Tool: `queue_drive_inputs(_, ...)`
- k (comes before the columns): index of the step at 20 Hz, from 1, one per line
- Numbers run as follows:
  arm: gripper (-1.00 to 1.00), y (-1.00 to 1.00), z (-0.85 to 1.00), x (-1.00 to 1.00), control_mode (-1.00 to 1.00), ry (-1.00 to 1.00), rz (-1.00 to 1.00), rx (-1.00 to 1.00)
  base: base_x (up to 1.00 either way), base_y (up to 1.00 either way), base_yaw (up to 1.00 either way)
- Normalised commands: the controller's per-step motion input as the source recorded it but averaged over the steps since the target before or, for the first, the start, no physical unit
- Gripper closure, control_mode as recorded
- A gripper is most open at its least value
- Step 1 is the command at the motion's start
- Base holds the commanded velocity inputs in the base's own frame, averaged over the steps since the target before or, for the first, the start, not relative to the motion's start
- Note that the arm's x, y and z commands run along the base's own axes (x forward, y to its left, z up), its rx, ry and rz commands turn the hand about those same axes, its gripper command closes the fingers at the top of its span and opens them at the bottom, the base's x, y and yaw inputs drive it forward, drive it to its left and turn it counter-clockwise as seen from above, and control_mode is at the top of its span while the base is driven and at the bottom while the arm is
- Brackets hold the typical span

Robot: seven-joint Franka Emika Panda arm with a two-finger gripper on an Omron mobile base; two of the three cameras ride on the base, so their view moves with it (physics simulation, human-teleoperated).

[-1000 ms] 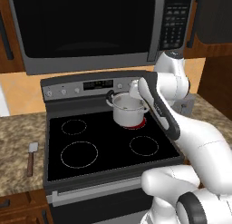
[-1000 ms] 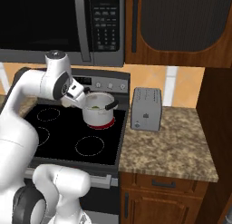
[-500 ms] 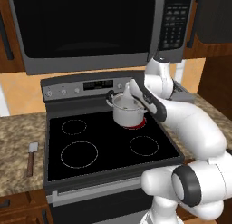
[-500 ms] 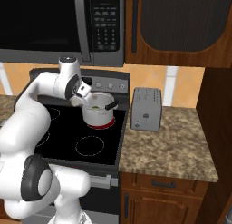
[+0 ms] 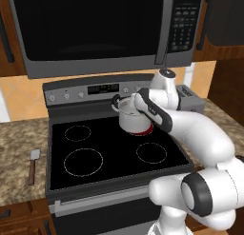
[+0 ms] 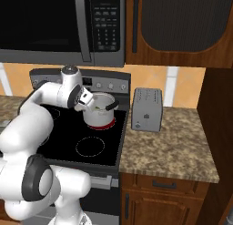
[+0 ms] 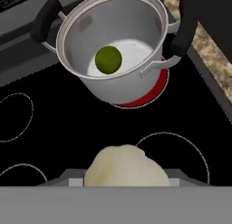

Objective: Put the lime and garlic in the pot. Retrieve the spatula and lightly stir the vegetables in the pot.

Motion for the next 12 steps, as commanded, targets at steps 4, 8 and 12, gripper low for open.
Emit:
queue_drive_inputs(4,1.00,0.00,-0.09,0.04,-1.00,-0.22,0.00,0.00,0.00,0.00,0.00)
queue_drive_inputs(8,1.00,0.00,0.07,0.20,-1.00,-0.09,0.00,0.01,0.00,0.00,0.00)
queue_drive_inputs(12,1.00,-0.02,0.03,0.49,-1.00,0.00,0.00,0.00,0.00,0.00,0.00)
